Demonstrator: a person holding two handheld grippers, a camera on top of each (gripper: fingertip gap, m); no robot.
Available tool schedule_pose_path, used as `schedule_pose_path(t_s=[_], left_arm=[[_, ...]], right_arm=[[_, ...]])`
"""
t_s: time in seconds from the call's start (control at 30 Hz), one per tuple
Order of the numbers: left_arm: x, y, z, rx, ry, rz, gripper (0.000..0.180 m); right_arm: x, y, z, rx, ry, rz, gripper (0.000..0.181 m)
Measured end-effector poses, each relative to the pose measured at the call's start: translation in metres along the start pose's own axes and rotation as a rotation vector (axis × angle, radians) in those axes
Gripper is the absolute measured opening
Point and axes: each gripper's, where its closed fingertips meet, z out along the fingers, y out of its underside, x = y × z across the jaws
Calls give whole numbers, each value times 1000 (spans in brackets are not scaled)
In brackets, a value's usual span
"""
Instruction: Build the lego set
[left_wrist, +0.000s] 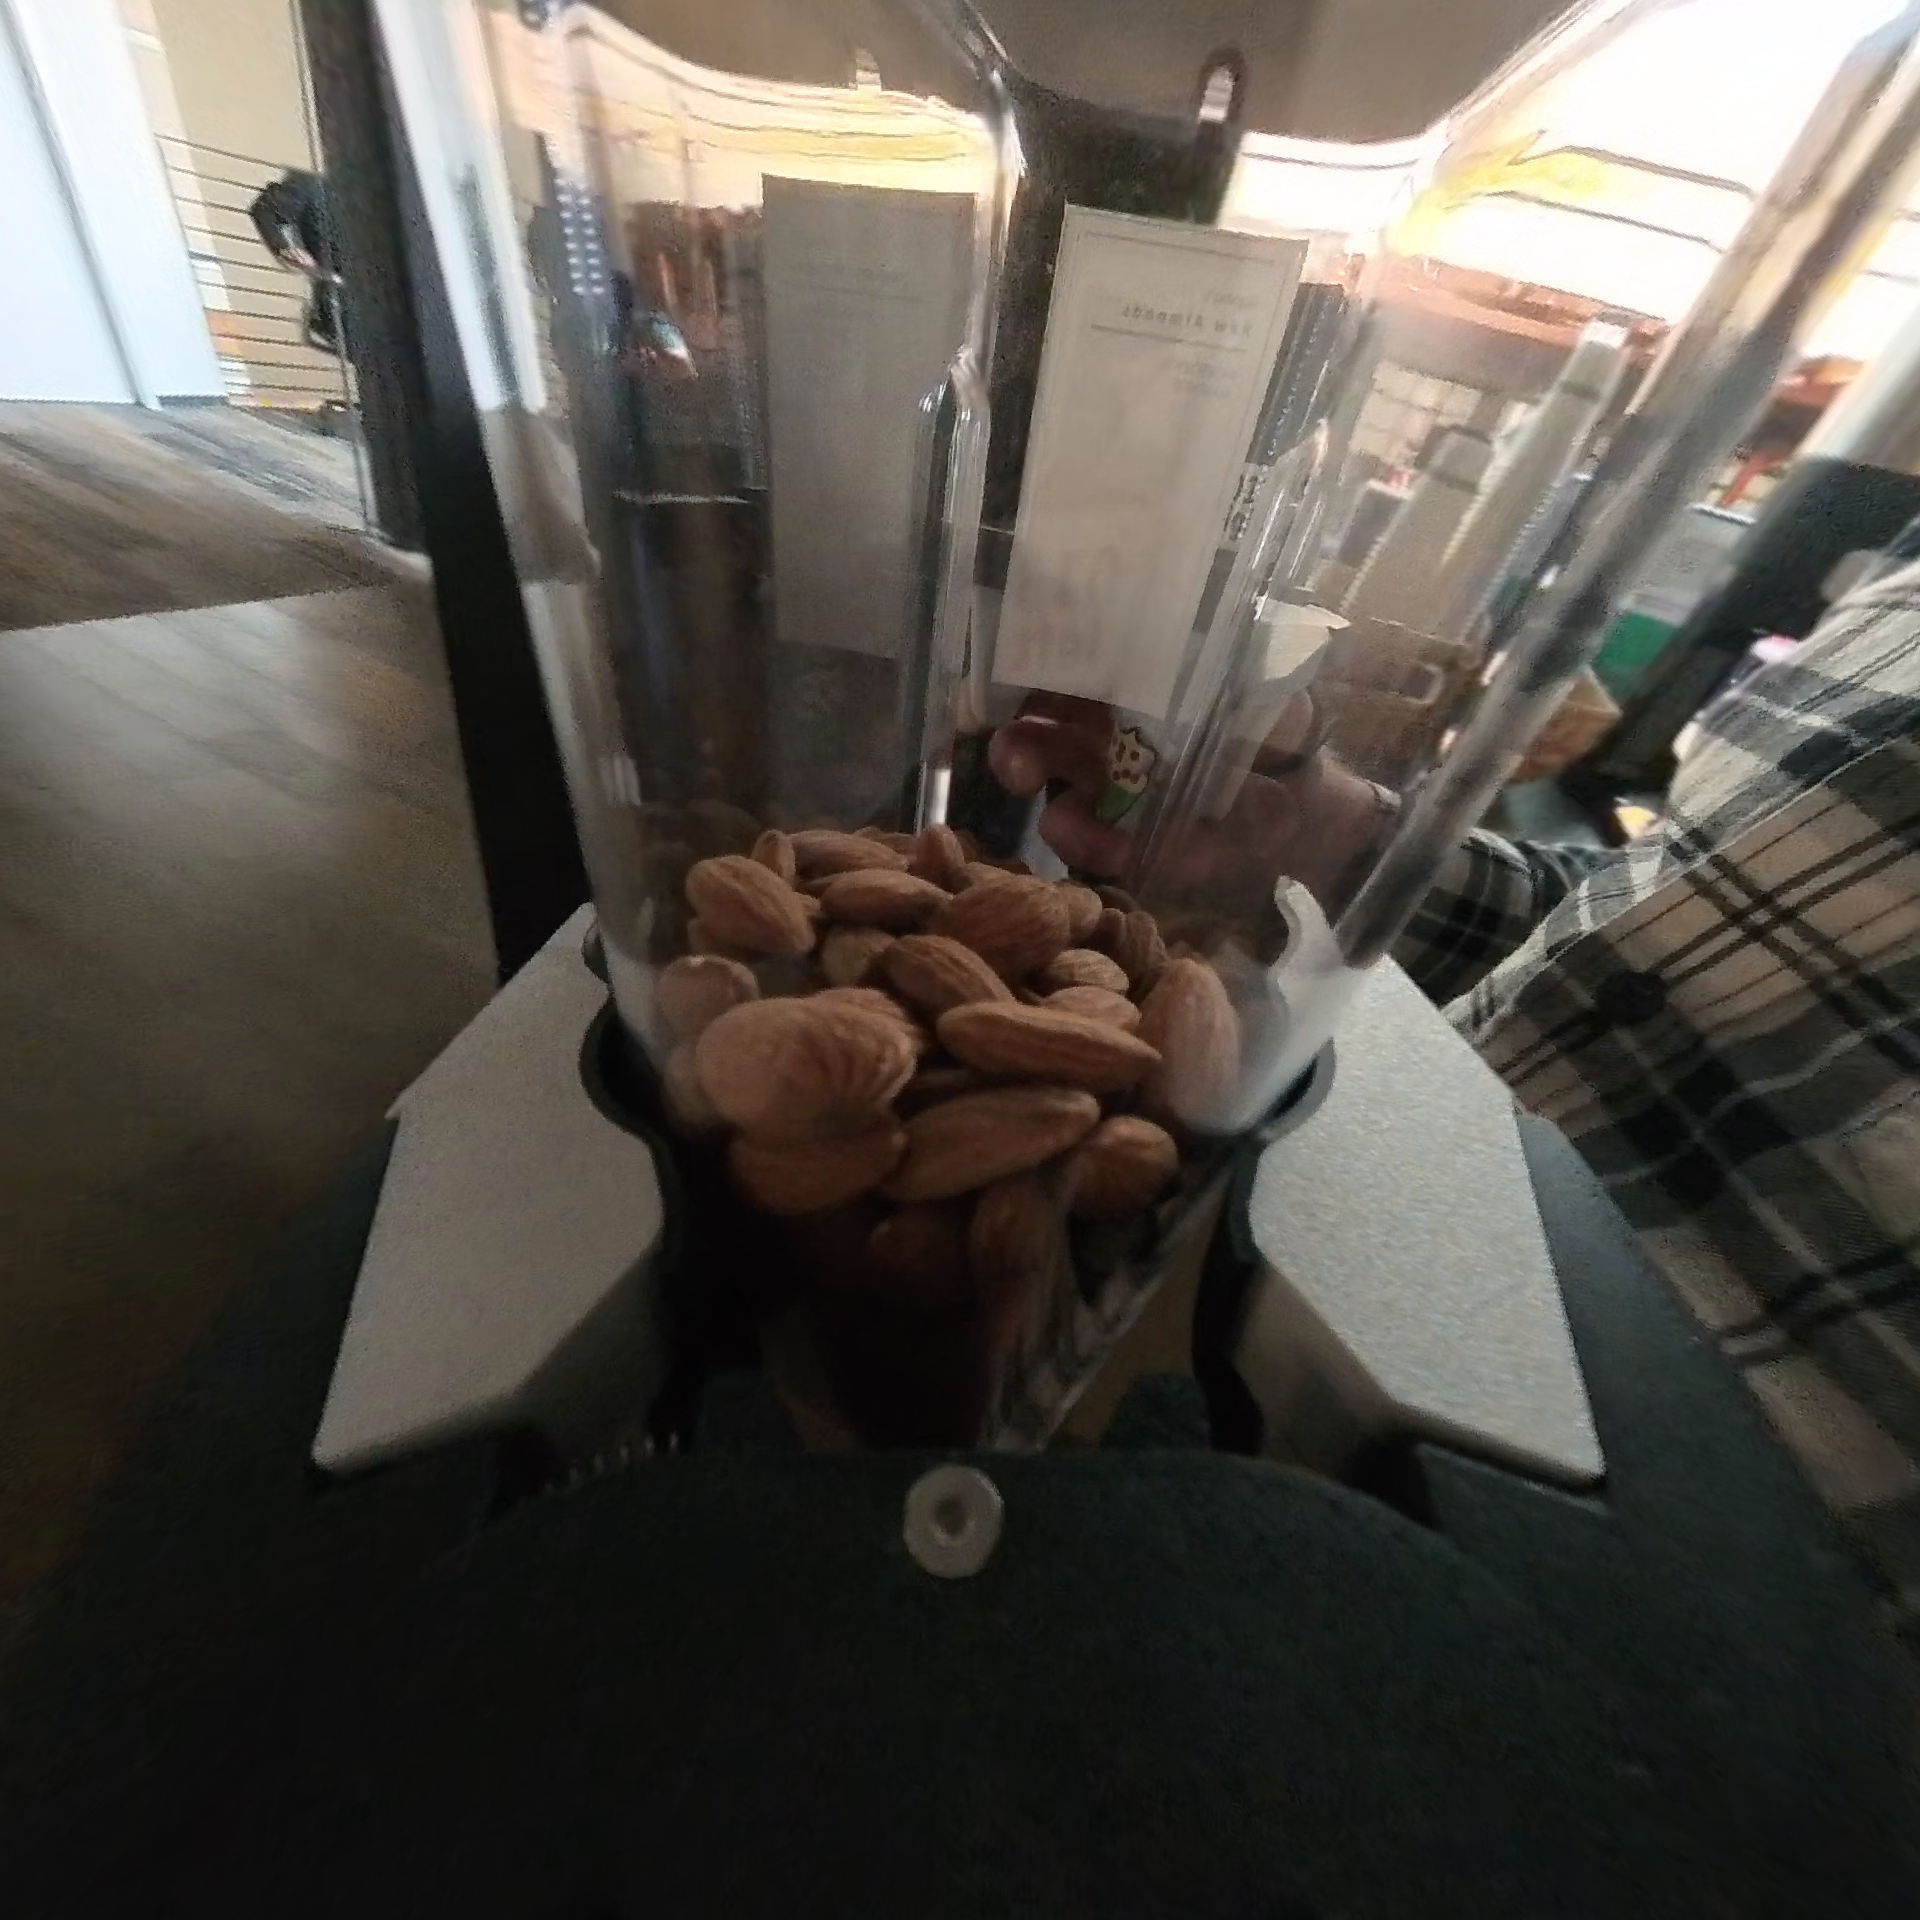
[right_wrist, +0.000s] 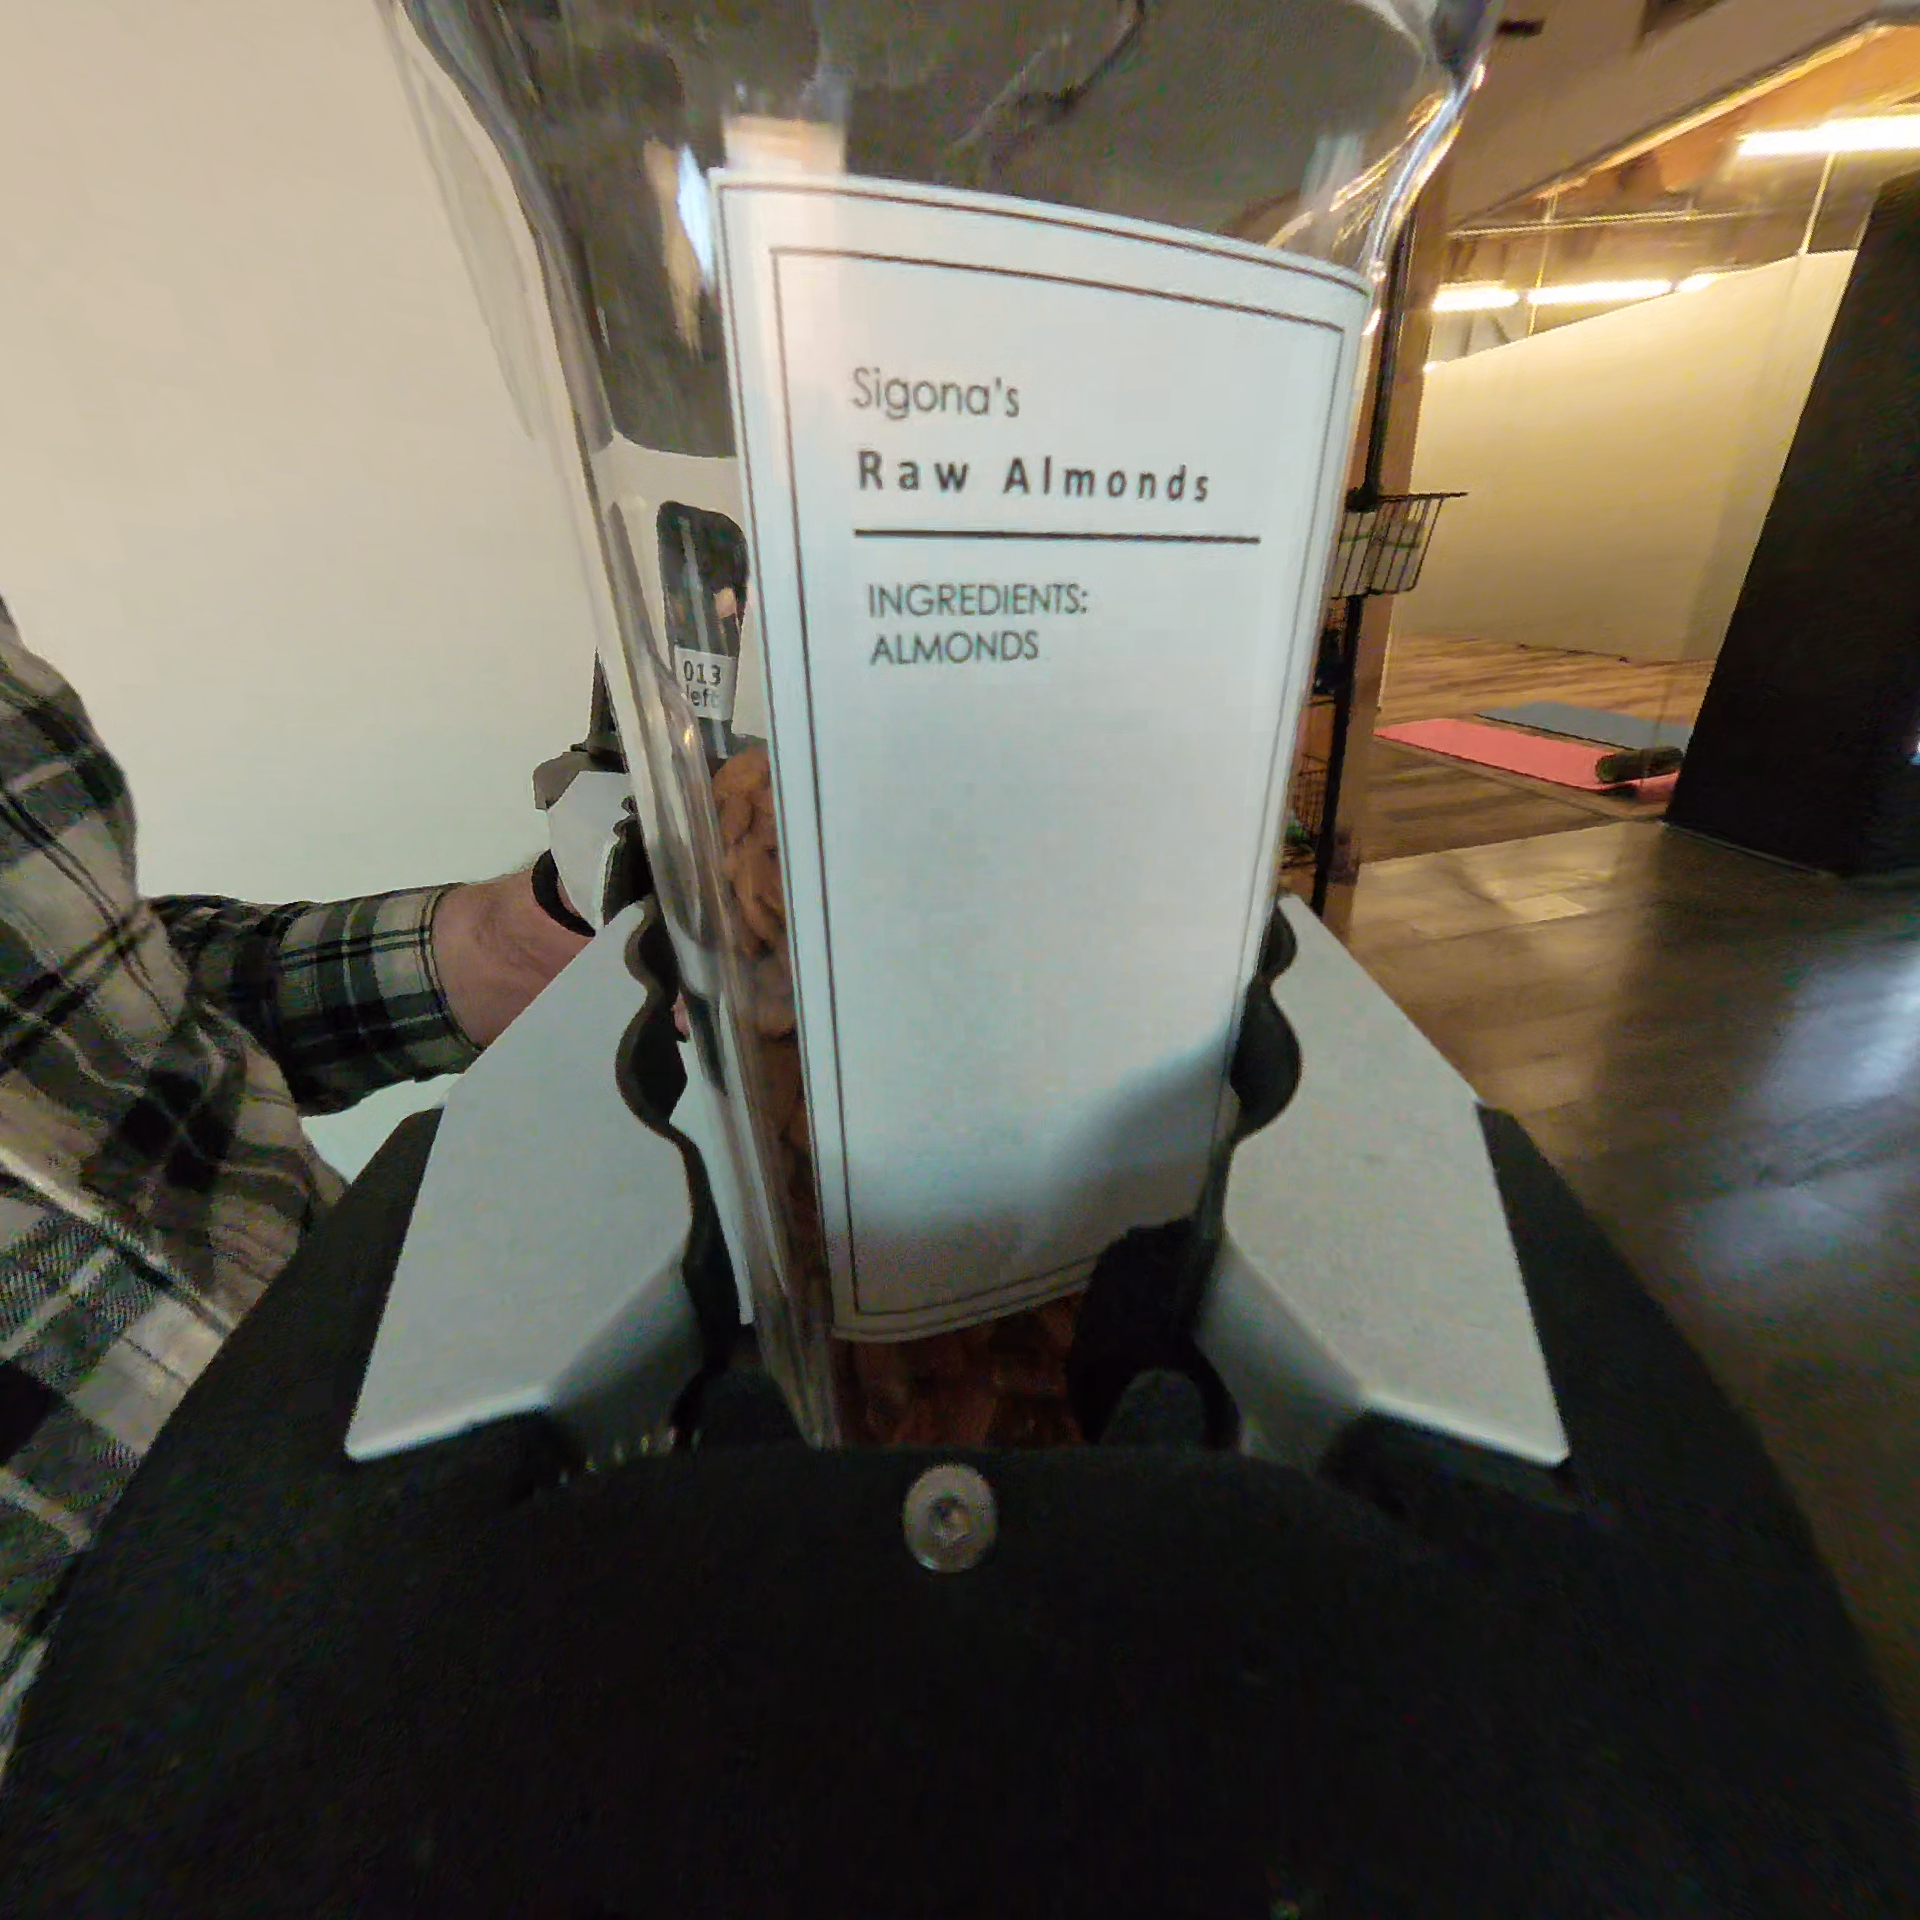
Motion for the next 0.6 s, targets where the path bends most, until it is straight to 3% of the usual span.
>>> schedule_pose_path(t_s=[0.6], left_arm=[[-495, -137, 26, 12, -21, 6, 119]], right_arm=[[424, -30, 273, 35, -22, -12, 107]])
